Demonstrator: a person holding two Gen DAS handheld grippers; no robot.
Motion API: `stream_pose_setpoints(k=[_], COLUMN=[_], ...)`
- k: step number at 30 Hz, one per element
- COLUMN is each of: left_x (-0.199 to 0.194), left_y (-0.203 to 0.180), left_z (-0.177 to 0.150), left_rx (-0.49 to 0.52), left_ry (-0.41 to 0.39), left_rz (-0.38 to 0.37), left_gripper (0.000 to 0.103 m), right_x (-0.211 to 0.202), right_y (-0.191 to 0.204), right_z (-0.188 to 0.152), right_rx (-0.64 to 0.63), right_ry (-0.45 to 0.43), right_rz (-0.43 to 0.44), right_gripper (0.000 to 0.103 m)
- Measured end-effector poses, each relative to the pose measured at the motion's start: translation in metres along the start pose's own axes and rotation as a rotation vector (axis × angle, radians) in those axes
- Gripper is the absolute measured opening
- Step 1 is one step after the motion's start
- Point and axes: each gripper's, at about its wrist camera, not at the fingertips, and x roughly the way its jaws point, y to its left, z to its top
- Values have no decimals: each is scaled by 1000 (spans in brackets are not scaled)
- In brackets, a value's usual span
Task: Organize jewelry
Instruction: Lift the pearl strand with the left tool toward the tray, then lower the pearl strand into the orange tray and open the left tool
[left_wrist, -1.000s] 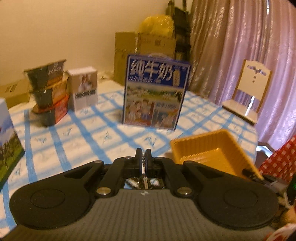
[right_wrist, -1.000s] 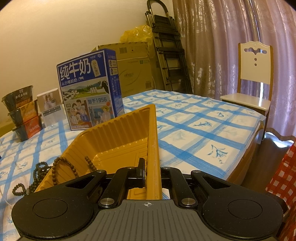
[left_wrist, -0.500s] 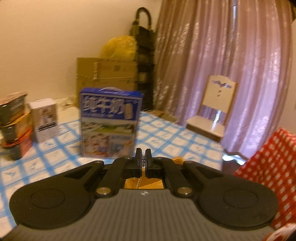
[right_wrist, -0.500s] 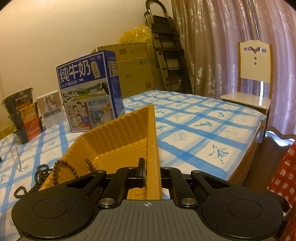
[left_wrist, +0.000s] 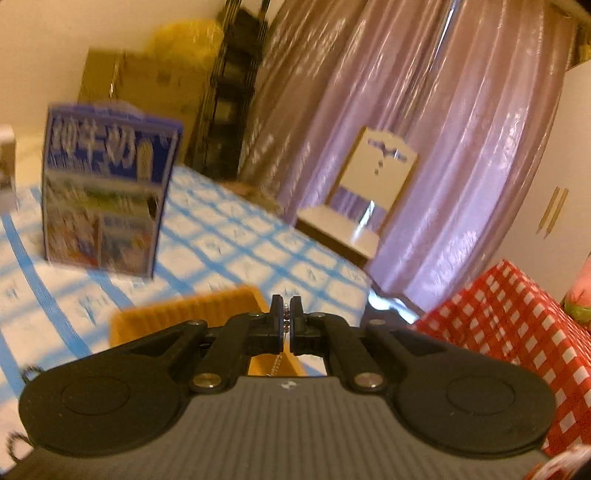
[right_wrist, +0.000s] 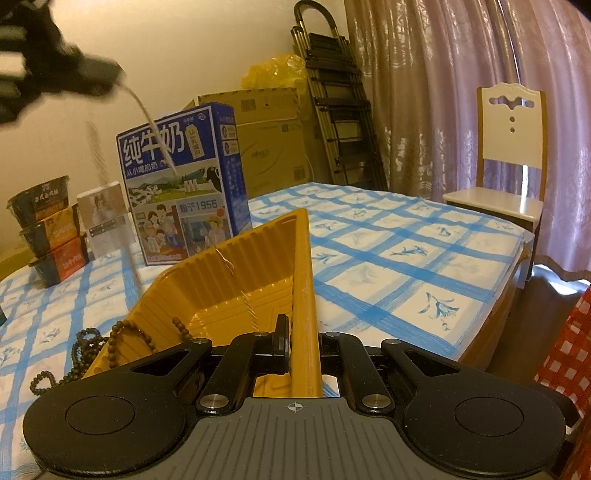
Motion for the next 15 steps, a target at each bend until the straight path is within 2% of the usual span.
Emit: stream_pose_setpoints(k=[5,9,11,12,15], left_x=[33,47,49,48,42], left_y=[10,18,21,23,29], left_z=[-26,-39,-43,-45,-48], left_rx=[-39,-45,-40,-45,-47], left_ry=[109,152,156,158,153], left_rz=[-4,15,27,32,50], left_gripper=[2,3,9,16,20], right_x=[0,0,-1,-1,-1], right_y=[-2,-3,-3,-3,-4], right_z=[0,-1,-1,-1,-1], right_rx=[6,9,11,10,12], right_ry=[-3,-1,-1,-1,-1], right_rz=[1,-1,0,0,0], right_gripper=[7,7,7,7,7])
